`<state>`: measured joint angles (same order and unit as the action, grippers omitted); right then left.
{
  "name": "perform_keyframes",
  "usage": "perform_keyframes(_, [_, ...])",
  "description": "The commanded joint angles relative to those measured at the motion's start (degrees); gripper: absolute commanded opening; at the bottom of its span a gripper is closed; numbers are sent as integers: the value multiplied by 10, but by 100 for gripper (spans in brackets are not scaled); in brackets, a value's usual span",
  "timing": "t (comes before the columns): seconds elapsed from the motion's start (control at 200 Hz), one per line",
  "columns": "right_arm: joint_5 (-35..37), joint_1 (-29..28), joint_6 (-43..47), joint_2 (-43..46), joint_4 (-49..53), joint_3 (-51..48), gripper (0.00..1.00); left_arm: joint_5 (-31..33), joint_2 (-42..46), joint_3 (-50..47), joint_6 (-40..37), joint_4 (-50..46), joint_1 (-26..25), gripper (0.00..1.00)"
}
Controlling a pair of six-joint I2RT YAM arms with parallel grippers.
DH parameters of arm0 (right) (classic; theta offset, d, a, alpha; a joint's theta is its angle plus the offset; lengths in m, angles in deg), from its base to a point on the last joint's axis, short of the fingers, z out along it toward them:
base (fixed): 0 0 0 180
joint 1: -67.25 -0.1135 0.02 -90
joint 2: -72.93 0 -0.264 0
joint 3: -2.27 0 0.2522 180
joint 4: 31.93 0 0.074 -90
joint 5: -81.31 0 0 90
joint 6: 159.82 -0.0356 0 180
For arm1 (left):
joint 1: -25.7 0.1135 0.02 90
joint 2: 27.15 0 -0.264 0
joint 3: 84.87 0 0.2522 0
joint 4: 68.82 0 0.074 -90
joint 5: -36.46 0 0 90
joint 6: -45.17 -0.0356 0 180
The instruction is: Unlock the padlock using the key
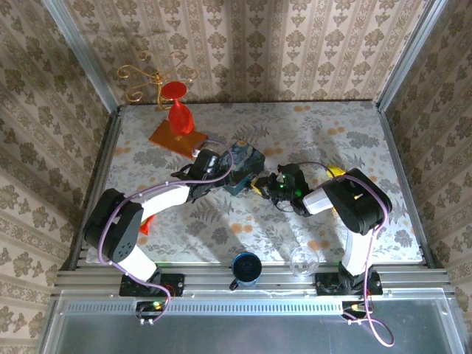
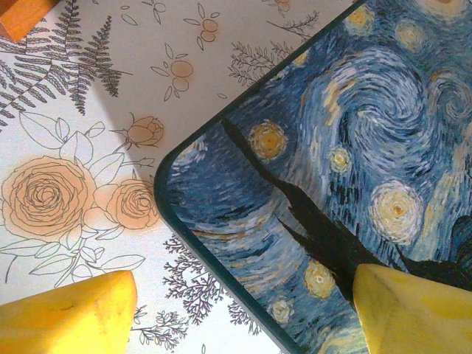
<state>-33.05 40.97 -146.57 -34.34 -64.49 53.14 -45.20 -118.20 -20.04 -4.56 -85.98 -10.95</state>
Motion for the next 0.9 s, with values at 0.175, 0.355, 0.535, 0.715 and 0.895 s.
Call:
perform_keyframes(0.175, [19, 10, -14, 0, -43, -8, 0, 8, -18, -5, -21, -69, 3, 78])
perform_keyframes(0.355, [21, 11, -15, 4, -42, -8, 0, 9, -17, -5, -21, -69, 3, 78])
perform_keyframes(0.535, [27, 11, -15, 8, -40, -10, 0, 9, -16, -7, -21, -69, 3, 78])
perform_keyframes(0.715, [35, 11, -15, 13, -40, -15, 0, 10, -15, -9, -21, -69, 3, 78])
perform_keyframes(0.895, [47, 11, -20, 15, -47, -21, 0, 9, -14, -9, -21, -69, 3, 77])
